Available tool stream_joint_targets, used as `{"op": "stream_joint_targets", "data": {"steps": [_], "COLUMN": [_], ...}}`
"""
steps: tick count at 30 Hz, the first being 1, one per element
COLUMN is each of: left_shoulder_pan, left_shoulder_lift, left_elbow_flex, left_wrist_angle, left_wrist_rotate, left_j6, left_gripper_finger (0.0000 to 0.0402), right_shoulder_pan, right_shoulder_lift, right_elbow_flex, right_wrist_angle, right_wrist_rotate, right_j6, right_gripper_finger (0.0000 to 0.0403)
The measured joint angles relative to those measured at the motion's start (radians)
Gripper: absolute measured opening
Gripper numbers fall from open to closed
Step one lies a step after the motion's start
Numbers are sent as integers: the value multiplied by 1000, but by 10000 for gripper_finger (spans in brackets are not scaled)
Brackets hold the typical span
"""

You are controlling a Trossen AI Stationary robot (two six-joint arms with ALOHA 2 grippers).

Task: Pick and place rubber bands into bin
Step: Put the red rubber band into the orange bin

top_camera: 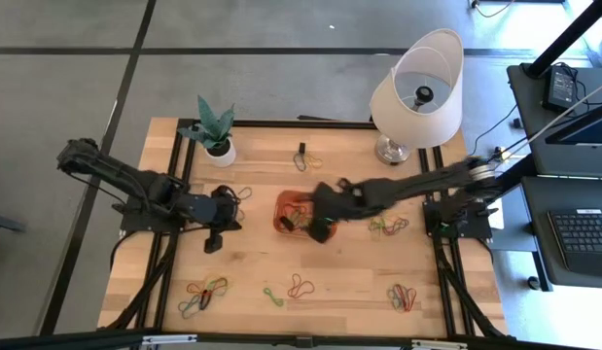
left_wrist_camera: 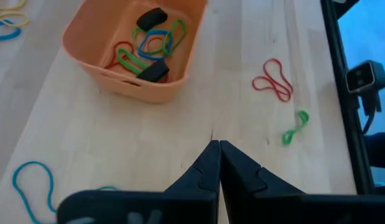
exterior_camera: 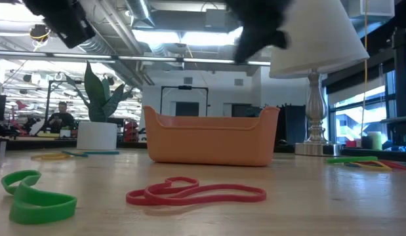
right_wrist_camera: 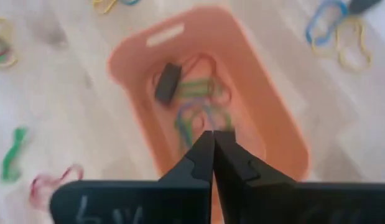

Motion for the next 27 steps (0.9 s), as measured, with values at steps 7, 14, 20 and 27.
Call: {"op": "stream_joint_targets", "data": {"steps": [7,14,20,27], "left_shoulder_pan": [-2,-25,-90,-168], "left_shoulder_lift": [215,427,539,598], "left_elbow_flex": [168,377,464,464], "left_wrist_angle": [-55,-276,-401,-412], "left_wrist_rotate": [-22,12,50,78], "left_j6": [-88,-299,-505,-663], "left_gripper_finger": [2,3,3,3], "right_shoulder_pan": [171,331,363,362], "right_shoulder_lift": [-442,-755,-864,-879], "right_elbow_flex": [-437,-733,-884,-955], "right_wrist_angle": [194,313,330,337], "right_wrist_rotate": [16,13,13,12], "right_j6": [158,236,296,283], "right_gripper_finger": [4,13,13,14]}}
